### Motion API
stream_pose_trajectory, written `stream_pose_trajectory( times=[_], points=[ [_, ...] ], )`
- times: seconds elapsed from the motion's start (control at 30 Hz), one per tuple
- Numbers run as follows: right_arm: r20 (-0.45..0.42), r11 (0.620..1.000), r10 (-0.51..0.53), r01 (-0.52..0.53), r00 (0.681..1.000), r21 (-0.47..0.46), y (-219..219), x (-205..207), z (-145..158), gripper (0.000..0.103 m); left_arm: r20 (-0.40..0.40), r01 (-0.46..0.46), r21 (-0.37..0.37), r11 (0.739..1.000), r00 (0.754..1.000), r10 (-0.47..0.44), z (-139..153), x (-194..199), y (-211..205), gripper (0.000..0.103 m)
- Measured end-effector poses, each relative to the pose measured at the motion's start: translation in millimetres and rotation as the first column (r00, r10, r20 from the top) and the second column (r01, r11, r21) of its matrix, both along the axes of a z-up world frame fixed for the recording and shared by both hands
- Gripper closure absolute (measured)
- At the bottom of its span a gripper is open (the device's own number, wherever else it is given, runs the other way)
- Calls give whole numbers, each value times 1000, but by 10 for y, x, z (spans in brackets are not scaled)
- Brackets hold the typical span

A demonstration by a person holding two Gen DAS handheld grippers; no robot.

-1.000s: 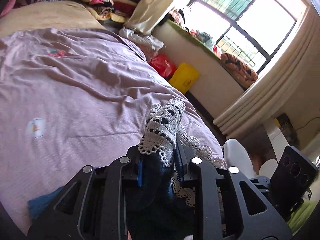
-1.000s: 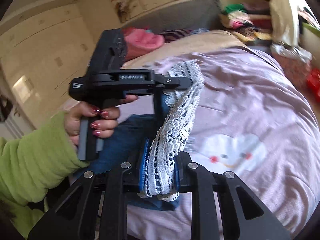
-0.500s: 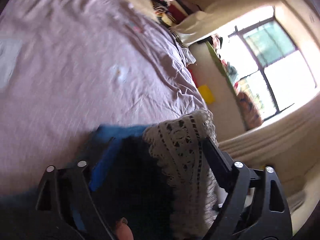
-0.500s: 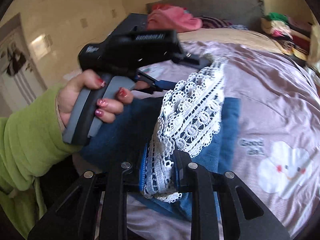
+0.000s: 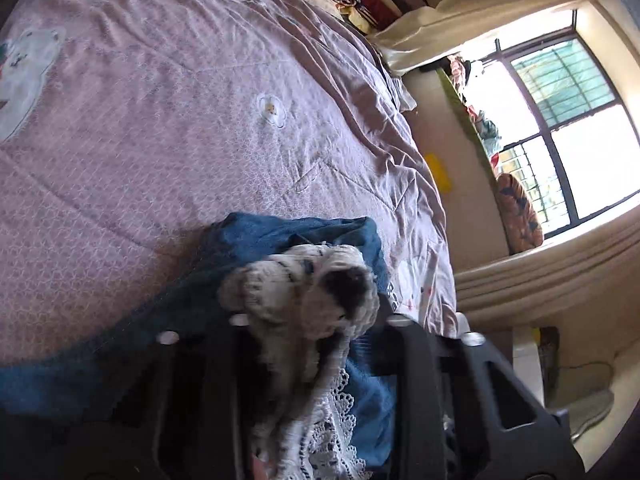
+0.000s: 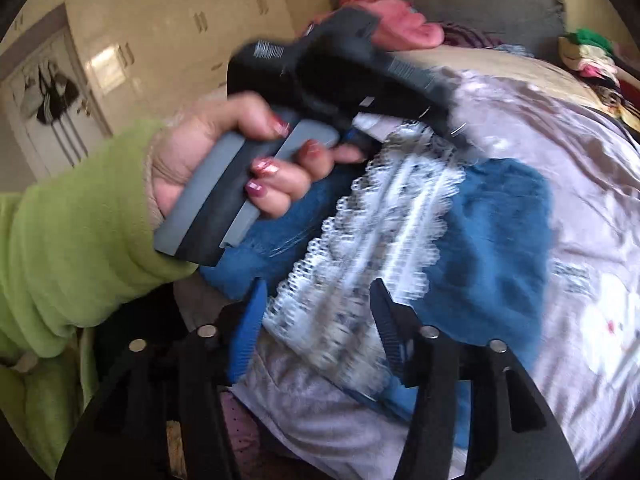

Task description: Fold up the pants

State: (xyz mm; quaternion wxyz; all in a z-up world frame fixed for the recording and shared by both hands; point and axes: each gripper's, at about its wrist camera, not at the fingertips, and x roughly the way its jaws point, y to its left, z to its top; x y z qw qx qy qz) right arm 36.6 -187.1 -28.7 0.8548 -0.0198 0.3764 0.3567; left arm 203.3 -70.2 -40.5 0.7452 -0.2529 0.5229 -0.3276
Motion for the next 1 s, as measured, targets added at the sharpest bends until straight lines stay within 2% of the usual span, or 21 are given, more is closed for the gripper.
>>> stream_pose_trajectory(
  times=[0.07,0.2,0.23,0.27,0.33,0.37,0.43,0.5,0.57,0.67,0.77,0.87,1.0],
  points=[
    [-1,998,-63,63,998,22,-227,14,40,45,27,27,6,1000,999,-28,92,15,-103,87],
    [-12,983,-180,180,984,22,-594,64,16,44,120,57,-32,998,991,-53,278,23,-168,87],
    [-22,980,-196,197,980,12,-647,81,-12,44,127,45,-6,999,991,-44,263,35,-166,87],
    [-32,977,-215,215,976,-1,-709,58,-40,44,119,31,34,999,992,-35,220,44,-150,87],
    [-74,970,-244,242,967,-38,-773,76,-162,44,47,-12,139,990,999,6,9,81,-77,87],
    [-93,968,-249,246,964,-49,-784,26,-208,44,25,-32,147,989,999,29,-73,92,-23,87],
    [-133,965,-260,253,956,-67,-807,58,-326,44,-1,-60,75,995,998,60,-174,75,123,84],
    [-150,966,-259,253,954,-56,-788,91,-386,44,-5,-72,36,997,997,72,-147,39,197,74],
    [-153,968,-253,250,955,-34,-808,50,-366,44,20,-77,-1,997,997,77,-32,-89,287,32],
    [-156,967,-252,254,955,-12,-861,39,-336,43,67,-89,24,996,994,87,187,-397,371,29],
    [-152,968,-249,252,956,-1,-869,52,-331,42,80,-102,75,992,992,96,275,-690,427,28],
    [-145,971,-236,240,961,9,-854,76,-290,41,38,-109,130,985,994,105,180,-1037,468,29],
    [-139,973,-225,229,964,13,-828,77,-267,40,-17,-114,153,982,993,118,-44,-1357,455,29]
  ],
)
